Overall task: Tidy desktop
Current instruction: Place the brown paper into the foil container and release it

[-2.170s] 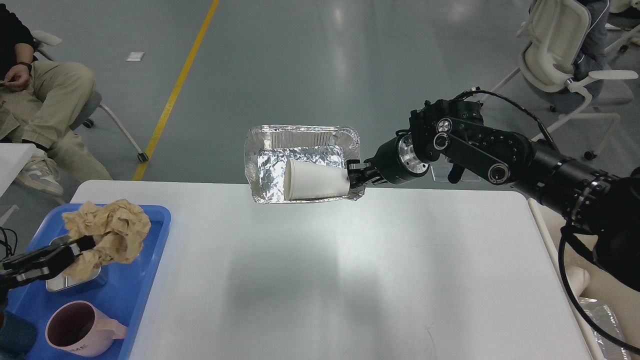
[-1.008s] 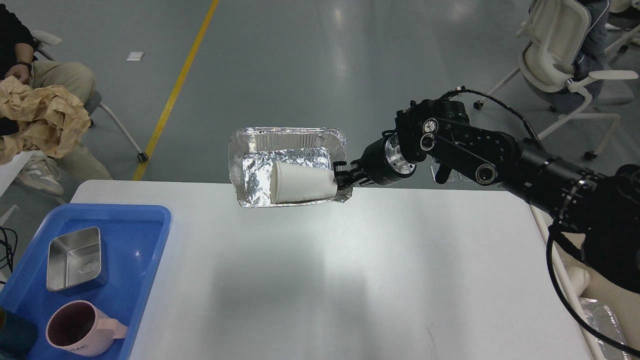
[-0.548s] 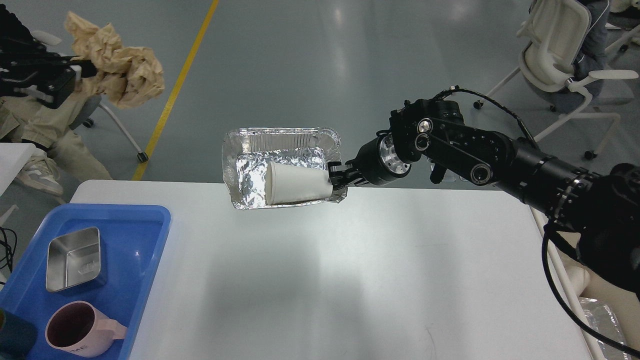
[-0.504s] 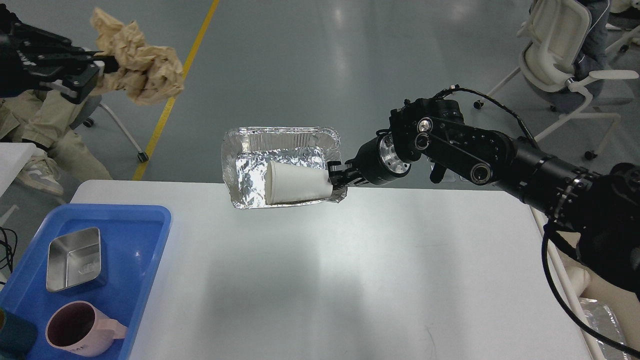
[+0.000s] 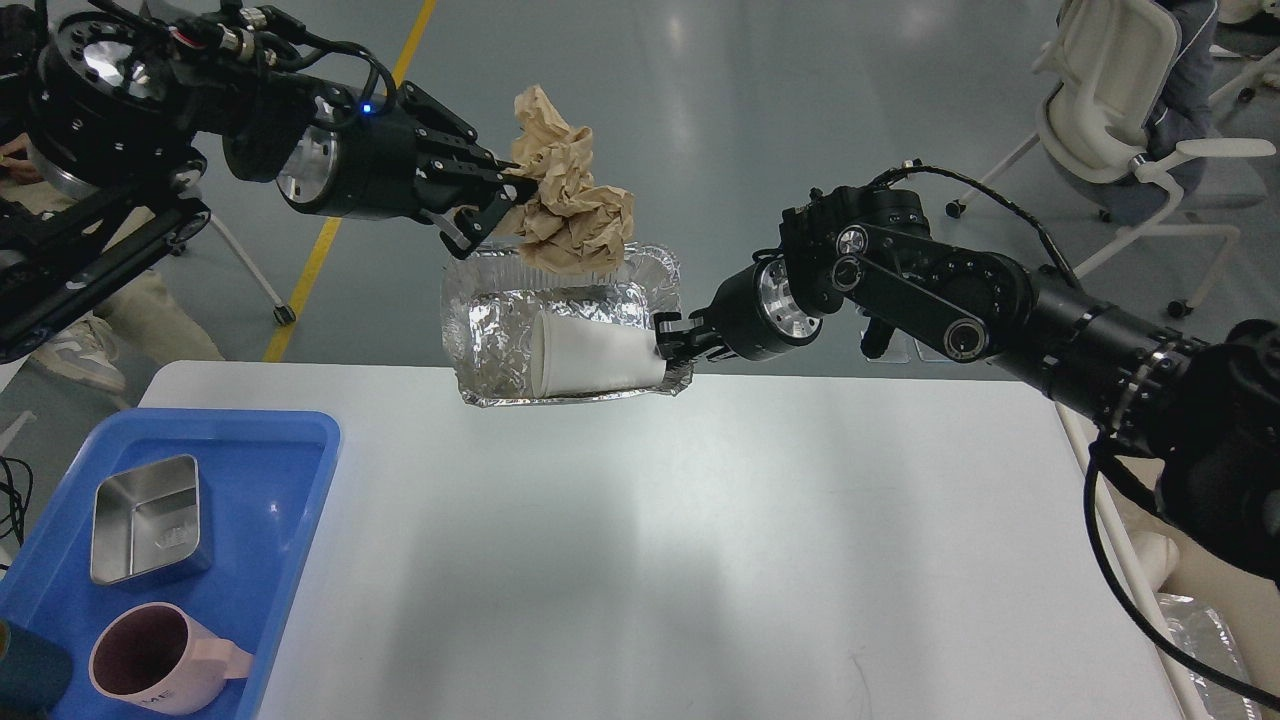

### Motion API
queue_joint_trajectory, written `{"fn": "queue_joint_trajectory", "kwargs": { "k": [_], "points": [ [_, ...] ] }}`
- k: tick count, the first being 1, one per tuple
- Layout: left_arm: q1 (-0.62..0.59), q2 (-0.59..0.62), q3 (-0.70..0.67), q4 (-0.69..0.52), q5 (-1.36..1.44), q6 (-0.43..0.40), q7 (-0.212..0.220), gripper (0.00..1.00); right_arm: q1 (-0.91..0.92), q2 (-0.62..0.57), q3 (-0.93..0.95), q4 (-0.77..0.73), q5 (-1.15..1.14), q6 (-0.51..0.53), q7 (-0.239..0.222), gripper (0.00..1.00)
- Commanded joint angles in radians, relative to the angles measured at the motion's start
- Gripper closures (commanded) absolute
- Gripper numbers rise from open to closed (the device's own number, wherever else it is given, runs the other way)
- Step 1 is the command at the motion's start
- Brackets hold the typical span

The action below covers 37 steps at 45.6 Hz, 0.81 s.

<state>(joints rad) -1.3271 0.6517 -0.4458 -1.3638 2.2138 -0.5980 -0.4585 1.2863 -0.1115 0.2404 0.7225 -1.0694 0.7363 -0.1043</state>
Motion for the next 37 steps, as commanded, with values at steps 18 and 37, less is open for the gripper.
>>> {"fn": "queue_joint_trajectory", "kwargs": {
  "k": [18,37],
  "points": [
    [0.011,-0.003,0.061,0.002,-0.04,0.011,0.026,0.45,0.001,-0.022,0.011,0.017,0.0,0.0,0.0,1.0],
    [0.011,0.008,0.058,0.0,-0.083,0.014,0.029,0.11,-0.004,-0.022,0.016,0.018,0.0,0.0,0.0,1.0]
  ]
}}
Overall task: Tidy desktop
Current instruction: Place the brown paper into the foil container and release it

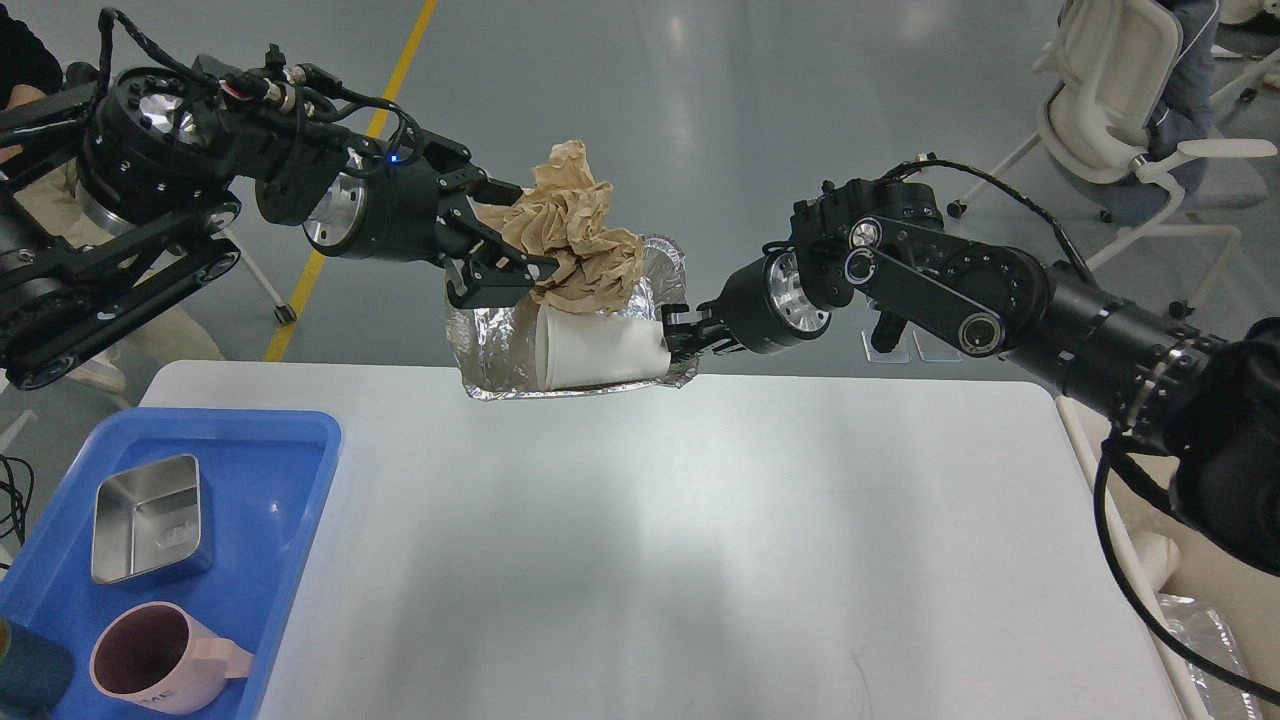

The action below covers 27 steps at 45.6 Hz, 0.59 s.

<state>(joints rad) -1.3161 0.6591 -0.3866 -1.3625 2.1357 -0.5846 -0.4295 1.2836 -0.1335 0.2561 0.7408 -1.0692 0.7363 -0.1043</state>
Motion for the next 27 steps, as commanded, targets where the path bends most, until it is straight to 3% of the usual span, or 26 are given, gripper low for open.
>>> {"fn": "queue_joint_trajectory", "kwargs": {
  "k": [1,15,19,20,22,27],
  "points": [
    [0.0,0.002,-0.003,-0.001,-0.01,0.0,0.0,0.1,-0.003,0.0,0.0,0.0,0.0,0.0,0.0,1.0],
    [0.015,0.02,-0.054,-0.007,-0.126,0.0,0.009,0.07,-0.012,-0.012,0.0,0.0,0.0,-0.002,0.0,1.0],
    [0.049,0.077,-0.055,-0.023,-0.158,0.002,0.061,0.06,-0.012,-0.014,0.0,0.0,0.0,-0.006,0.0,1.0],
    [0.07,0.097,-0.063,-0.033,-0.183,0.005,0.096,0.05,-0.012,-0.014,0.0,0.0,0.0,-0.006,0.0,1.0],
    [0.101,0.12,-0.081,-0.041,-0.215,0.012,0.127,0.05,-0.012,-0.015,0.0,0.0,0.0,-0.006,0.0,1.0],
    [0.208,0.178,-0.158,-0.05,-0.307,0.054,0.187,0.05,-0.012,-0.017,0.0,0.0,0.0,-0.006,0.0,1.0]
  ]
}}
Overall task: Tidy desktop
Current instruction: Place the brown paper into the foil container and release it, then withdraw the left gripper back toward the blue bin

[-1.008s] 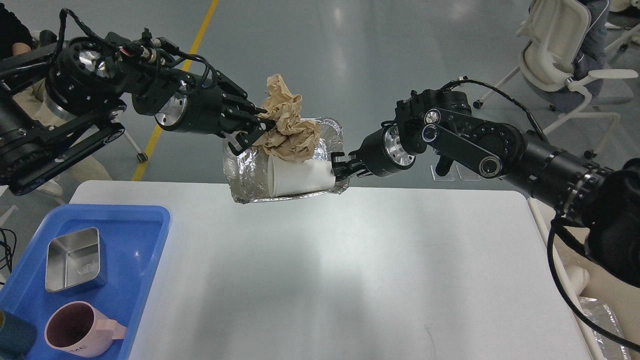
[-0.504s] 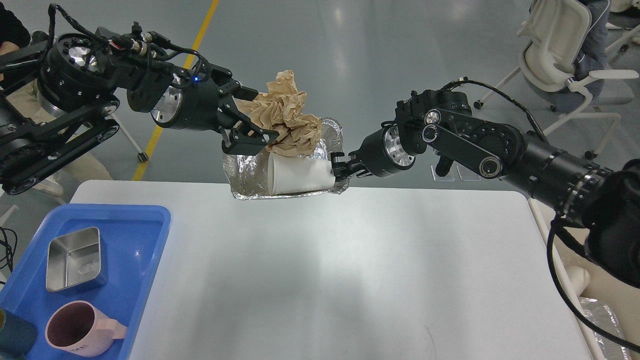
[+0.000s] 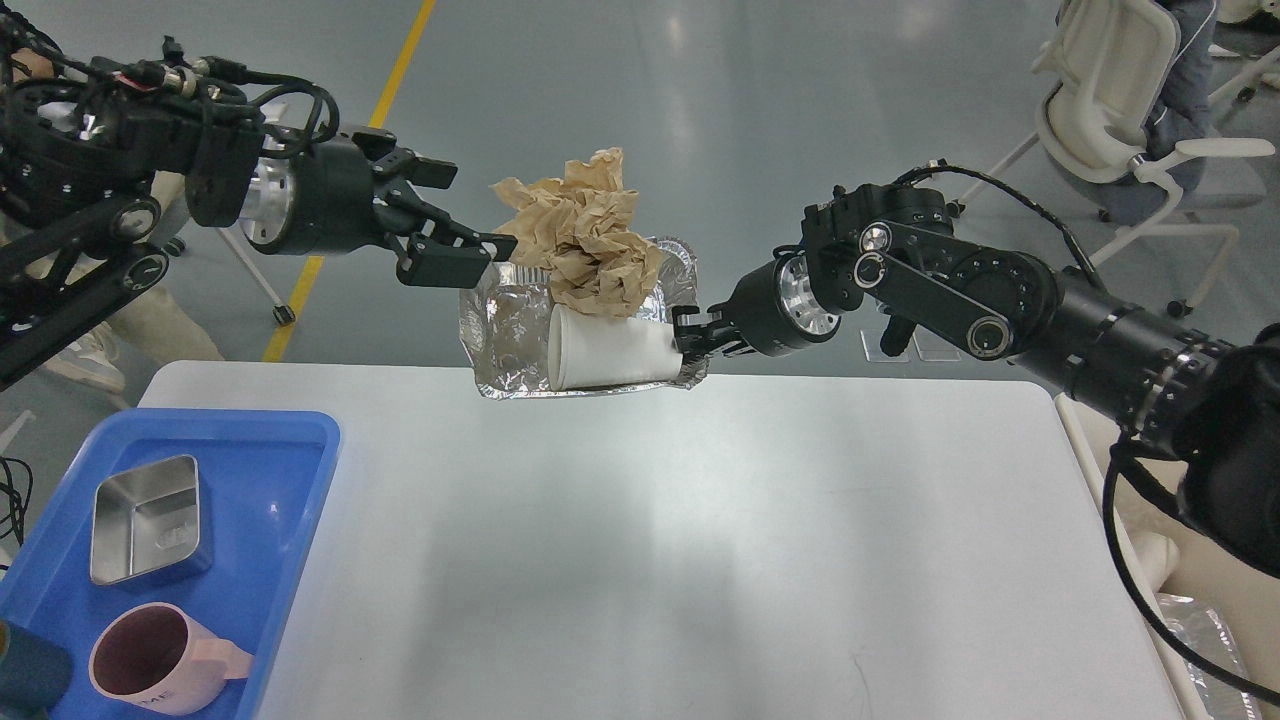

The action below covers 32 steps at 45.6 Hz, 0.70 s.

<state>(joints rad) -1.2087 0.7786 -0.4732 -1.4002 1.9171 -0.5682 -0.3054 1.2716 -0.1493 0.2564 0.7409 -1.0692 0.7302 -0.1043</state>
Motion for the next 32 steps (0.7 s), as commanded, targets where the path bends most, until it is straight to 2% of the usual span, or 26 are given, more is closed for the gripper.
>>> {"fn": "queue_joint_trajectory", "kwargs": {
  "k": [1,8,12,21,25,32],
  "points": [
    [0.122,0.07,-0.09,-0.016,-0.107,0.05,0.071,0.05,0.0,-0.001,0.0,0.0,0.0,0.0,0.0,1.0],
    [0.342,0.152,-0.246,-0.036,-0.217,0.136,0.117,0.05,0.0,-0.004,0.0,0.0,0.0,0.0,0.0,1.0],
    [0.469,0.18,-0.358,-0.039,-0.291,0.175,0.117,0.05,-0.001,-0.007,0.001,0.0,0.0,0.0,0.0,1.0],
    [0.701,0.183,-0.62,-0.037,-0.43,0.211,0.106,0.05,-0.003,-0.006,0.0,-0.002,0.0,0.0,0.0,1.0],
    [0.819,0.172,-0.702,-0.037,-0.515,0.286,0.107,0.05,-0.003,-0.004,0.0,-0.002,0.0,0.0,0.0,1.0],
    [1.003,0.154,-0.762,-0.037,-0.714,0.43,0.115,0.04,-0.003,-0.009,0.0,-0.002,0.0,0.0,0.0,1.0]
  ]
}}
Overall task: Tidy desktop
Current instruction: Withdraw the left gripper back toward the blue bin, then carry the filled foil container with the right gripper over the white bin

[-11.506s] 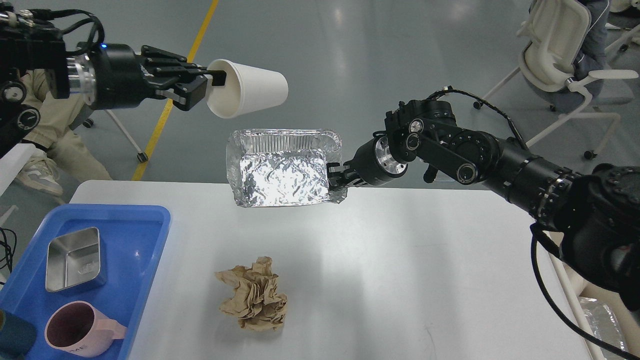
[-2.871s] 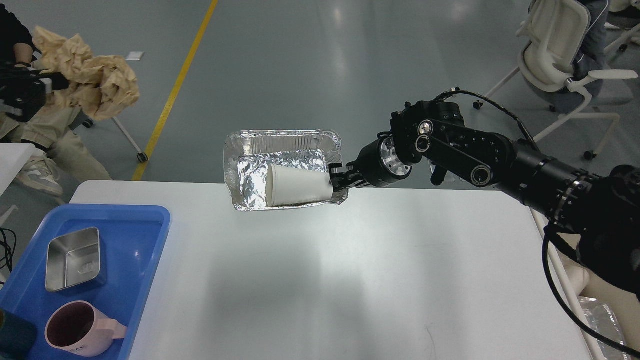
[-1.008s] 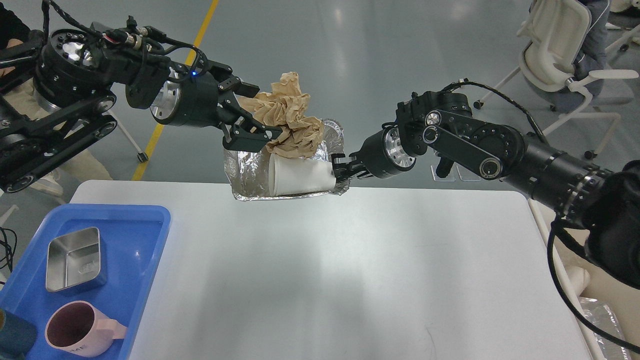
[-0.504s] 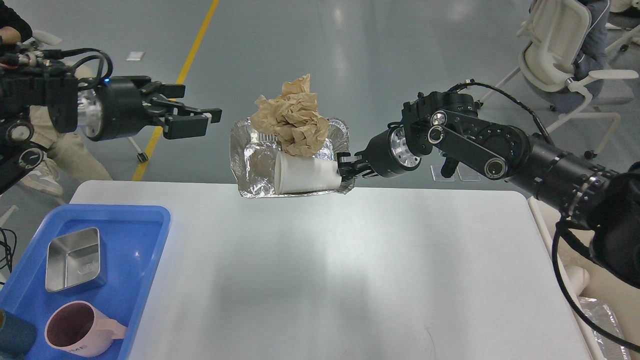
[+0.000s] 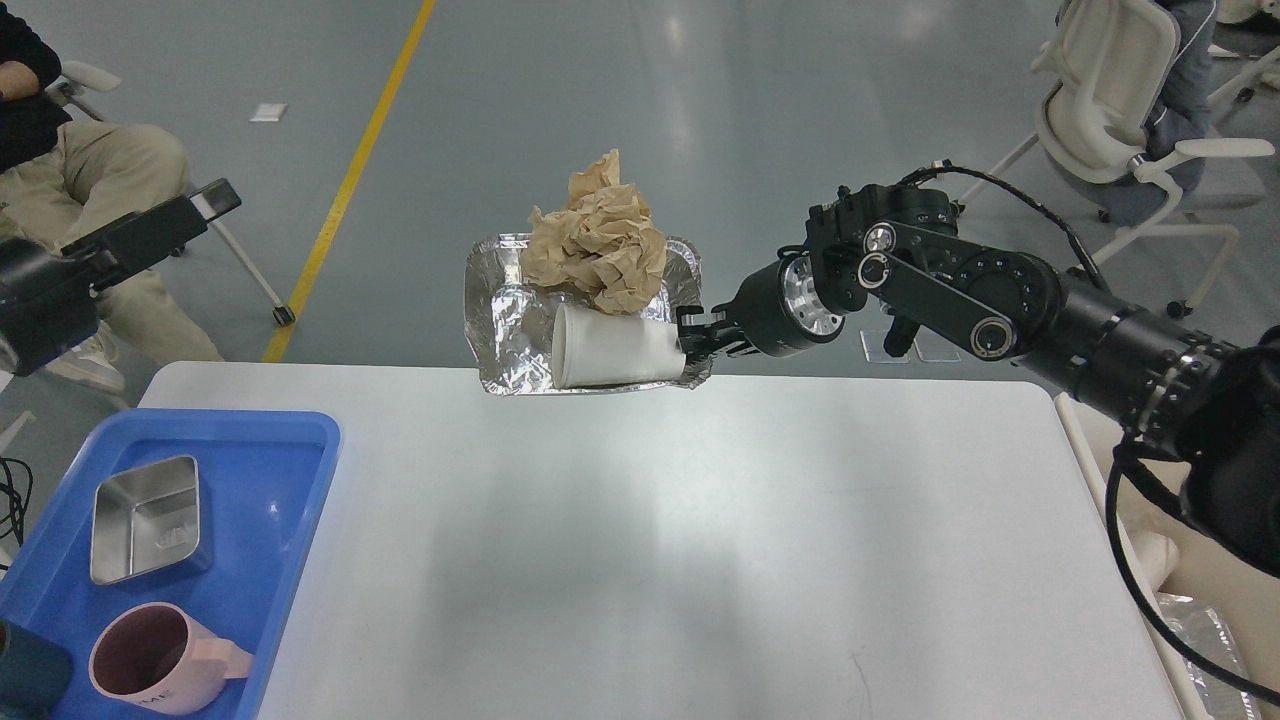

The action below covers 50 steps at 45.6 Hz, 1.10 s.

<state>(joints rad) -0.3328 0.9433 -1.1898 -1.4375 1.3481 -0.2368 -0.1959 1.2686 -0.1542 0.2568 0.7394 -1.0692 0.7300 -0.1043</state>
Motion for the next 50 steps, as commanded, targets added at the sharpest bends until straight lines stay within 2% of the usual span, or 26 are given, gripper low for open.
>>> {"fn": "queue_joint_trajectory", "kwargs": {
  "k": [1,8,13,25,32,41,50],
  "points": [
    [0.152,-0.011,-0.053,0.0,-0.177,0.112,0.007,0.04,0.0,-0.004,-0.001,0.001,0.0,0.0,0.0,1.0],
    [0.288,-0.003,-0.106,0.0,-0.395,0.186,0.012,0.03,0.0,-0.007,-0.001,0.002,0.0,0.0,0.0,1.0],
    [0.397,0.003,-0.119,0.002,-0.536,0.205,0.012,0.03,0.0,-0.005,-0.001,0.0,0.0,0.0,0.0,1.0],
    [0.477,-0.012,-0.171,0.028,-0.865,0.206,-0.005,0.03,-0.011,-0.008,-0.001,0.0,0.0,0.0,0.0,1.0],
    [0.456,-0.095,-0.203,0.084,-0.929,0.206,-0.004,0.03,-0.014,-0.014,-0.001,0.0,0.0,0.0,0.0,1.0],
    [0.331,-0.188,-0.186,0.229,-0.928,0.194,0.006,0.03,-0.014,-0.028,0.01,0.002,0.002,0.0,0.0,1.0],
    [0.213,-0.279,-0.142,0.318,-0.928,0.177,0.009,0.03,-0.017,-0.034,0.01,0.0,0.0,0.0,0.0,1.0]
  ]
}}
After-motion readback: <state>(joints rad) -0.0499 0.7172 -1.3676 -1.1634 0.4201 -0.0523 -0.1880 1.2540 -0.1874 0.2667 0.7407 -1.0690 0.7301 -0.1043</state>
